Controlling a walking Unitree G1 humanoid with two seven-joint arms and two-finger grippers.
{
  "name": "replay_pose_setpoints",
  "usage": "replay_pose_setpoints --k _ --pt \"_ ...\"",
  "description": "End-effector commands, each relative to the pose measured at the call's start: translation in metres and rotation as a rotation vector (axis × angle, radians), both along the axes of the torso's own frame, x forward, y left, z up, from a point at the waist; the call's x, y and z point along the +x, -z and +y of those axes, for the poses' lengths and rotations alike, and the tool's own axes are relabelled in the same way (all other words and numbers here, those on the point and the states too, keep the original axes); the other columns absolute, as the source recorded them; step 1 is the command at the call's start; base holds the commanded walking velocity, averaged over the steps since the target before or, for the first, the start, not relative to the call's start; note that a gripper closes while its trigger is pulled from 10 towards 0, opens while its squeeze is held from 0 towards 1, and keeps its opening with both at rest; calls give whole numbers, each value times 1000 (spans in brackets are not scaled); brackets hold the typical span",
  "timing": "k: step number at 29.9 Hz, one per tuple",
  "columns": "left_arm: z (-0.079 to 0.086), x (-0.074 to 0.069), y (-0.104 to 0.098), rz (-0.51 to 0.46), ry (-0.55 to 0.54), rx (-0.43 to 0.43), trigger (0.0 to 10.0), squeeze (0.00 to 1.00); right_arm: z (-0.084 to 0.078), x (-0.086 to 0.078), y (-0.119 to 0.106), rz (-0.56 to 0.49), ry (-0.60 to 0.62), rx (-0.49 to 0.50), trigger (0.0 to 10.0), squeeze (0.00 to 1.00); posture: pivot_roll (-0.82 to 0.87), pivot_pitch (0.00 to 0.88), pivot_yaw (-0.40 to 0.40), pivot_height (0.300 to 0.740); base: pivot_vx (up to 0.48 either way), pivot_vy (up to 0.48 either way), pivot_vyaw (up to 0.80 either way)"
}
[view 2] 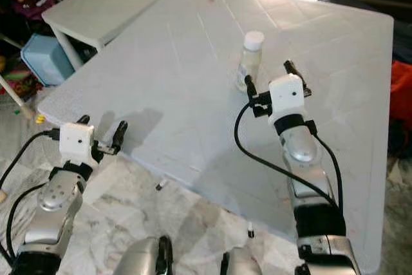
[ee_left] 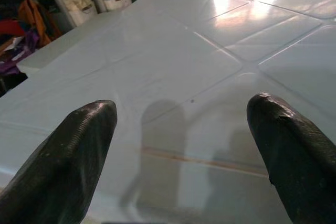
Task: Restocking fridge
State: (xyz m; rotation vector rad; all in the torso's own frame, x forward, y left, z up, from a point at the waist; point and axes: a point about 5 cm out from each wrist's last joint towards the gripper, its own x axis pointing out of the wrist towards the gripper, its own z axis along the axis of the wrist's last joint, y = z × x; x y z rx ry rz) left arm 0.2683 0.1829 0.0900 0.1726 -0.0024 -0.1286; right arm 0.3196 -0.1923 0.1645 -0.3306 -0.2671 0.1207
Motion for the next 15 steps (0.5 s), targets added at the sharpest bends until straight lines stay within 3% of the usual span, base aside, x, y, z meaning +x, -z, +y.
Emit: replay_pose_setpoints --k 1,6,15 --pt "1 0 -2 1 -3 2 10000 0 -2 -2 -6 -36 11 5 10000 0 -27 109 73 740 0 0 0" --pt "2 -2 -3 4 -2 6 10000 0 -7 9 -17 -48 1 -15 10000 0 -17 126 70 740 0 0 0" --pt "5 -9 0 18 -5 17 10000 0 -1 27 -30 -41 -62 -51 10000 0 0 152 60 740 0 0 0"
